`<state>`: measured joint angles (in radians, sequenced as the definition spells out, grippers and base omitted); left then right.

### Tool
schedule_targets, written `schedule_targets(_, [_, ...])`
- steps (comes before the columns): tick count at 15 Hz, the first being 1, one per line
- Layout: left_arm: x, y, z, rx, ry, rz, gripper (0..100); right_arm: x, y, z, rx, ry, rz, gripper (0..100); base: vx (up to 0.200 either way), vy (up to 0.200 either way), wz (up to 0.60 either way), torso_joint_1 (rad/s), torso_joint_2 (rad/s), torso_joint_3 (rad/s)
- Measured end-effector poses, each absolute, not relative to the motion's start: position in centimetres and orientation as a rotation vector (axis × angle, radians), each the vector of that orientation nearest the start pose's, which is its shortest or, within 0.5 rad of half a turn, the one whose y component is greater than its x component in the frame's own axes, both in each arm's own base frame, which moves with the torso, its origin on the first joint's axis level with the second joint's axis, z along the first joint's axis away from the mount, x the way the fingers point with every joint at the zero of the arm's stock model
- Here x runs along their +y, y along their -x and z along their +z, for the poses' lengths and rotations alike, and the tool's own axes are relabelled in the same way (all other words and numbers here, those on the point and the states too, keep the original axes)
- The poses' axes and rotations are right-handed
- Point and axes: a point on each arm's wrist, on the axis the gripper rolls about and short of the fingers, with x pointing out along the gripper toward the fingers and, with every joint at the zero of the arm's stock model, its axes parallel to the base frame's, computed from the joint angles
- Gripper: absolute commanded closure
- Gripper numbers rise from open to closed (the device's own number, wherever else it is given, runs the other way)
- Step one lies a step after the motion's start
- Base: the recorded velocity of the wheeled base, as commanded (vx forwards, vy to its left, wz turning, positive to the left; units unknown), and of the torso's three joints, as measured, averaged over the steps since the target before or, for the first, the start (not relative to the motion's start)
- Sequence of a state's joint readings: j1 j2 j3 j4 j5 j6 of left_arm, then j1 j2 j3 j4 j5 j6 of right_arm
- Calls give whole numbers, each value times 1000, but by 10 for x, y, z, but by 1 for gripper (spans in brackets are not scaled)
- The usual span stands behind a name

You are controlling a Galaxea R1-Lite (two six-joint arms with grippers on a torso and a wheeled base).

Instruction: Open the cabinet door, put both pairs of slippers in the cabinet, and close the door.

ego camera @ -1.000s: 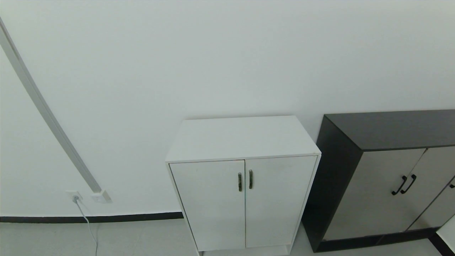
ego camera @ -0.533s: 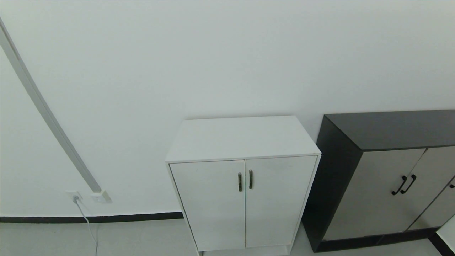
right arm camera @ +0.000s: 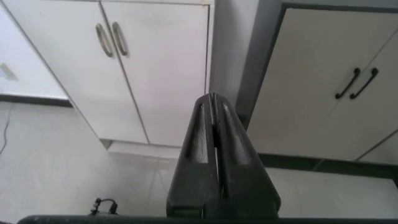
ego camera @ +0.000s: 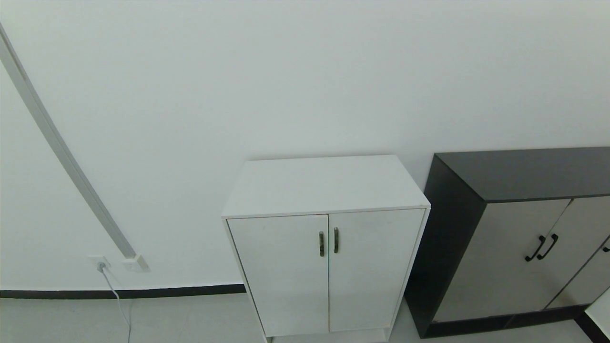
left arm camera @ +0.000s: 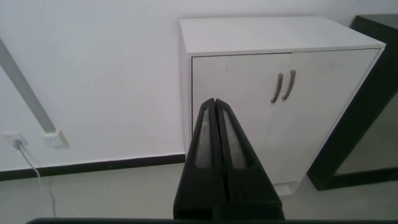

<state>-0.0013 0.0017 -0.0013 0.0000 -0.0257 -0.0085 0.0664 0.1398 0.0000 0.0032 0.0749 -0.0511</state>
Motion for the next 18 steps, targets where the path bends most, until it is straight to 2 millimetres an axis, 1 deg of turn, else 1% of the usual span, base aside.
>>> schedule_targets(3, [-1, 23, 76, 0, 10, -26, 100, 1, 15, 77, 100, 22, 135, 100, 0, 0, 0, 0, 0, 0])
schedule_targets(11, [-1, 23, 76, 0, 9, -26, 100, 1, 17, 77, 81, -13, 128, 100, 0, 0, 0, 0, 0, 0])
schedule_targets(14, [-1, 23, 76, 0, 9, -27, 100, 1, 20, 76, 35, -28, 53, 100, 0, 0, 0, 0, 0, 0])
schedule_targets(18, [-1, 23, 76, 0, 8, -26, 100, 1, 22, 76, 2, -43, 15, 100, 0, 0, 0, 0, 0, 0])
